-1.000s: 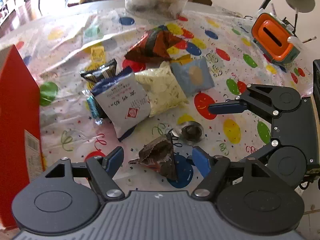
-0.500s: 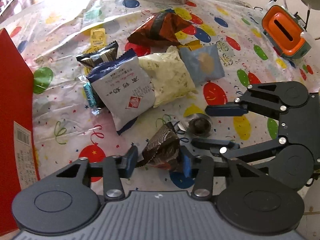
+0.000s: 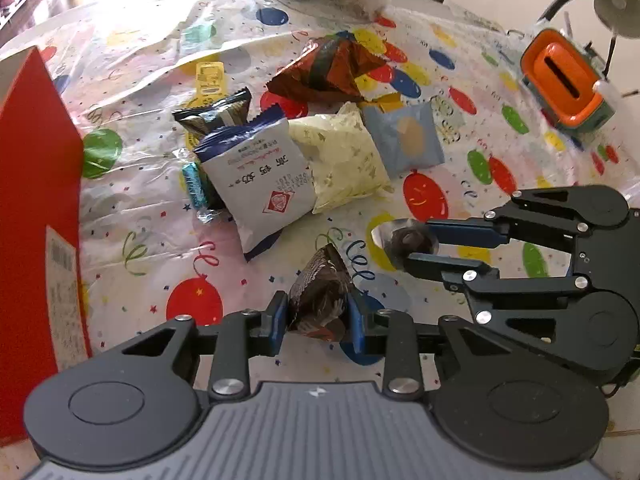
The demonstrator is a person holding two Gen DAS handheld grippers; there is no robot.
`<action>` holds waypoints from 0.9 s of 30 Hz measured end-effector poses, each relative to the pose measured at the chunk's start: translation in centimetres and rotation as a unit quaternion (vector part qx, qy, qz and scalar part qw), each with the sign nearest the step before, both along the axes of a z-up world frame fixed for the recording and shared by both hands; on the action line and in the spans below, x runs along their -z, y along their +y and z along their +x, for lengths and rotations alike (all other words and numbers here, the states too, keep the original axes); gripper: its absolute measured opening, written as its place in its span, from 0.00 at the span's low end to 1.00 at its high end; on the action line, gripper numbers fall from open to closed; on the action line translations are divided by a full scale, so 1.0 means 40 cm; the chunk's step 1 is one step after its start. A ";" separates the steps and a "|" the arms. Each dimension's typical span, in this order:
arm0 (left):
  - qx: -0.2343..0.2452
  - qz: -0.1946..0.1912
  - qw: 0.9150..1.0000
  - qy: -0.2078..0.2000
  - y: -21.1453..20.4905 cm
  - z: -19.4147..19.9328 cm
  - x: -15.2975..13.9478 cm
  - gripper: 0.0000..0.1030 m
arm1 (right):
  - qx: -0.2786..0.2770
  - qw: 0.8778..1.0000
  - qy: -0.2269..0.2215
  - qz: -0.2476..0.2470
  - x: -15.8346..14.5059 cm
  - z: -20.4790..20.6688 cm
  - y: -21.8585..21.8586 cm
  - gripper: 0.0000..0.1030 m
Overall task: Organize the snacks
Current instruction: 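Carry the brown pouch into the shoebox with the left tool while the right tool drops the chocolate there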
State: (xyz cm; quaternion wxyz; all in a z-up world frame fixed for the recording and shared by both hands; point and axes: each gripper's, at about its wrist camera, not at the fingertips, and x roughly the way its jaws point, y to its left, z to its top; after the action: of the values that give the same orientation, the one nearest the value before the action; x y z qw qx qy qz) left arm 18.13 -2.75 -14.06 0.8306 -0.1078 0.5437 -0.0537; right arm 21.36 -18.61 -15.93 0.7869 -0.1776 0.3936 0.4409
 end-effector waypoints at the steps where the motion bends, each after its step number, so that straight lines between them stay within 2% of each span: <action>1: -0.001 -0.003 1.000 -0.002 0.003 -0.006 -0.007 0.30 | 0.004 1.000 0.000 0.007 -0.008 -0.004 -0.004 0.22; 5: -0.006 -0.014 1.000 -0.019 0.020 -0.027 -0.051 0.30 | 0.015 1.000 -0.009 0.025 -0.059 -0.030 -0.013 0.22; 15: -0.019 -0.004 0.997 -0.079 0.081 -0.101 -0.207 0.30 | 0.041 0.997 -0.015 0.056 -0.195 -0.074 0.020 0.22; 21: -0.044 0.005 0.994 -0.103 0.169 -0.149 -0.272 0.30 | 0.031 0.995 -0.039 0.081 -0.278 -0.111 0.095 0.22; 27: -0.069 0.028 0.990 -0.119 0.271 -0.197 -0.312 0.30 | 0.011 0.994 -0.047 0.096 -0.323 -0.142 0.215 0.22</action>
State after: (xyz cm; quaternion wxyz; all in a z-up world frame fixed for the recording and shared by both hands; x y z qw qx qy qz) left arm 10.26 8.10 -1.57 0.8939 -0.1142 0.4333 0.0067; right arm 15.67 -10.00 -3.03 0.8228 -0.1174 0.3140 0.4590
